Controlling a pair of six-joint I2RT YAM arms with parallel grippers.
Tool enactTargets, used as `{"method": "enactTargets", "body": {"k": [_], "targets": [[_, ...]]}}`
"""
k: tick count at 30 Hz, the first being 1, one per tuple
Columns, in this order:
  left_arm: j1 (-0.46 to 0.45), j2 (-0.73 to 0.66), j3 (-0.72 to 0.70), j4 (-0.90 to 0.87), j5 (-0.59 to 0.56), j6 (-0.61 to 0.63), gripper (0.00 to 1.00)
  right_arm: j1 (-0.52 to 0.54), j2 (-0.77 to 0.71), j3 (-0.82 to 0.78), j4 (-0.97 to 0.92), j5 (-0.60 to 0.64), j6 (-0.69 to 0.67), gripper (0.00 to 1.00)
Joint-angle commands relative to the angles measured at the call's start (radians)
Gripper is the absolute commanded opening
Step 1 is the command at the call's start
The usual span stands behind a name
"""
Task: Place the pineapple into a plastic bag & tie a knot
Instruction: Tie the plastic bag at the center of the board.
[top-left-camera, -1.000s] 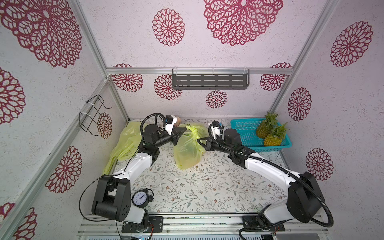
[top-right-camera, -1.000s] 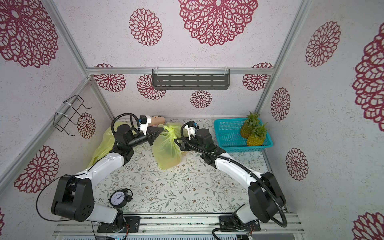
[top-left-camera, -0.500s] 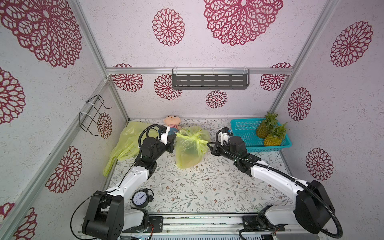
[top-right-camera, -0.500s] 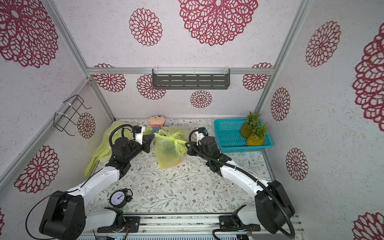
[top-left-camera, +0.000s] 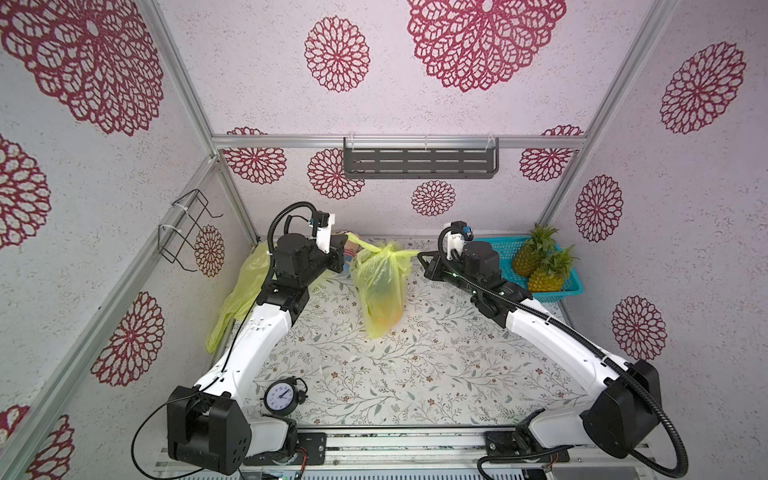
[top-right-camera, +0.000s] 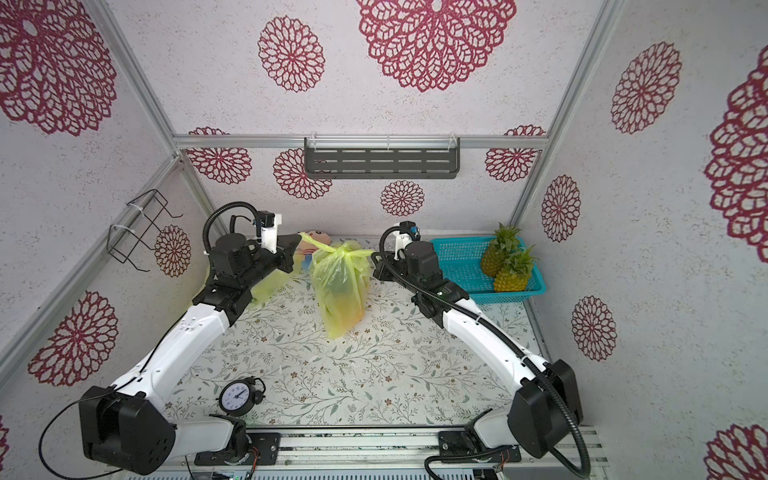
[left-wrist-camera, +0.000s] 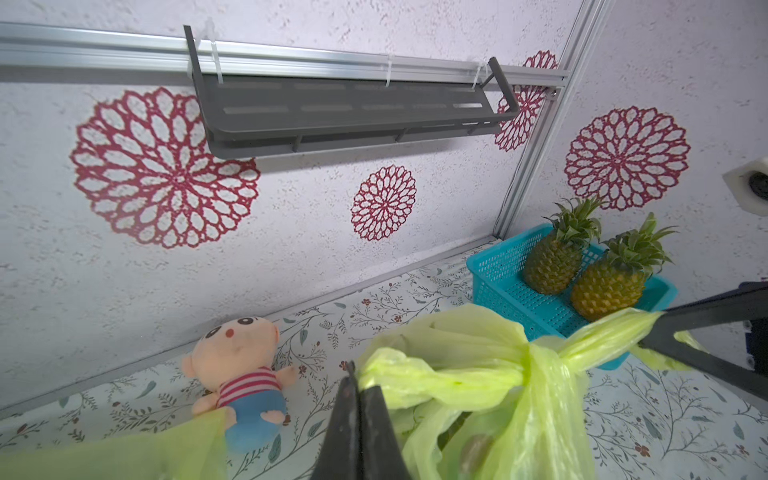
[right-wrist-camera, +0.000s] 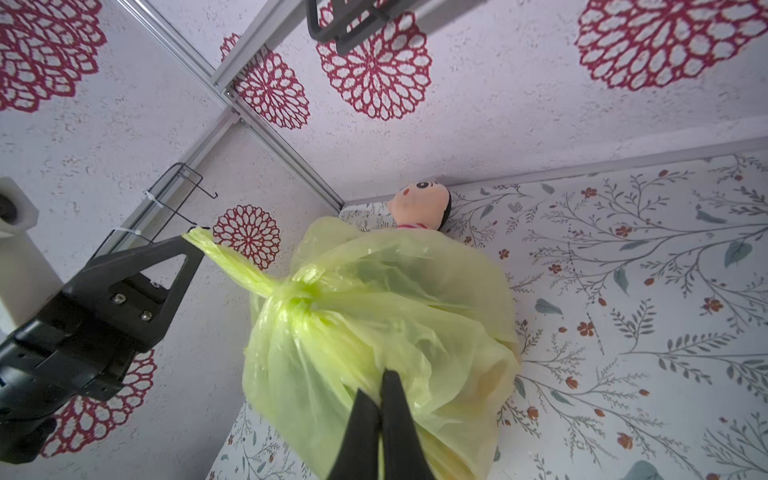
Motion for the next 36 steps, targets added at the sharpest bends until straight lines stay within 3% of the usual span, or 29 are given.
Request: {"method": "enactTargets", "body": {"k": [1, 8, 15, 19, 25, 31, 34, 36], "targets": [[0.062, -0.01, 0.034, 0.007, -0.113, 0.008, 0.0, -0.058, -0.012, 0.047, 0.004, 0.053, -0.015, 0.0], [0.063, -0.037, -0.095, 0.035, -0.144, -0.032, 0.0, -0.074, 0.005, -0.047, 0.019, 0.042, 0.041, 0.0], [0.088, -0.04, -0.307, 0.032, -0.32, -0.104, 0.0, -0.161, -0.012, -0.288, -0.031, 0.239, 0.134, 0.0], [0.128, -0.065, -0.413, 0.058, -0.332, -0.174, 0.0, -0.204, -0.036, -0.388, -0.048, 0.296, 0.17, 0.0], [0.137, -0.1, -0.38, 0.043, -0.247, -0.182, 0.0, -0.205, -0.029, -0.332, -0.022, 0.206, 0.139, 0.0], [0.137, -0.111, -0.235, -0.031, -0.019, -0.187, 0.0, -0.203, -0.011, -0.229, 0.031, 0.03, 0.095, 0.0], [0.136, -0.099, -0.242, -0.023, 0.097, -0.202, 0.0, -0.185, 0.037, -0.217, 0.074, -0.114, 0.101, 0.0], [0.134, -0.093, -0.276, 0.016, 0.183, -0.215, 0.04, -0.161, 0.062, -0.211, 0.07, -0.131, 0.097, 0.0]]}}
